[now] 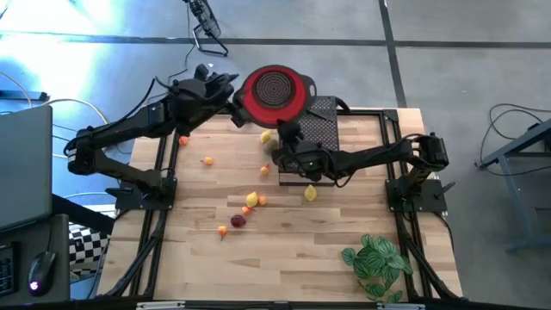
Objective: Pick & Place Fruit
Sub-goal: Put the red strainer bowl on the shelf
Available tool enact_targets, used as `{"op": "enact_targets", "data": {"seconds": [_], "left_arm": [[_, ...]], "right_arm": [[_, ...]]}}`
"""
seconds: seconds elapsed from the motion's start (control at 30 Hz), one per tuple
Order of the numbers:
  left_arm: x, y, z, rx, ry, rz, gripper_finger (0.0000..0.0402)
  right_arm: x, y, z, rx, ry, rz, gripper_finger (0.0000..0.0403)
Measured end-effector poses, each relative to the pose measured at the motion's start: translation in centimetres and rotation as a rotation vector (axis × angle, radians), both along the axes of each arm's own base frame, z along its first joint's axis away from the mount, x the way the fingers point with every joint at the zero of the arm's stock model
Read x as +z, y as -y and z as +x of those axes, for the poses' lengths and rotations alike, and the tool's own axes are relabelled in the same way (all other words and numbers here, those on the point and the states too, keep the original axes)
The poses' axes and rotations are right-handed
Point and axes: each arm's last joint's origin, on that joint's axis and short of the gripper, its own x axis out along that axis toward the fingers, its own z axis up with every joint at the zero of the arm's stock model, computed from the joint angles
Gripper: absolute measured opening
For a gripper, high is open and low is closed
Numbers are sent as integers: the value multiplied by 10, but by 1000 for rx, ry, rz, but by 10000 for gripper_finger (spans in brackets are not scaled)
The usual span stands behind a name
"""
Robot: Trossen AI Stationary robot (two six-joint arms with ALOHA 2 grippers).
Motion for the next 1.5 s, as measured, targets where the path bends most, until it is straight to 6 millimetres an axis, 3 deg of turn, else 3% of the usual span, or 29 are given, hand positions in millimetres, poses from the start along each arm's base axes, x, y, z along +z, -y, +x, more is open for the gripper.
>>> {"op": "enact_targets", "data": {"seconds": [0.33,0.53,0.8,1.0,1.13,1.27,1.5], "left_arm": [[27,13,-53,10,129,26,216],[25,21,-73,-68,177,-86,216],[19,21,-72,-79,137,-124,216],[18,21,-71,-77,124,-130,216],[17,21,-70,-76,124,-134,216],[16,21,-70,-76,114,-137,216],[15,21,-71,-73,109,-155,216]], "right_arm": [[3,-2,-2,-76,23,-6,14],[24,-14,-13,-98,108,3,13],[76,-41,-50,-100,345,76,13],[111,-59,-77,-15,507,142,13],[137,-63,-100,115,724,252,13],[145,-61,-120,193,780,359,13],[132,-56,-137,250,743,595,13]]}}
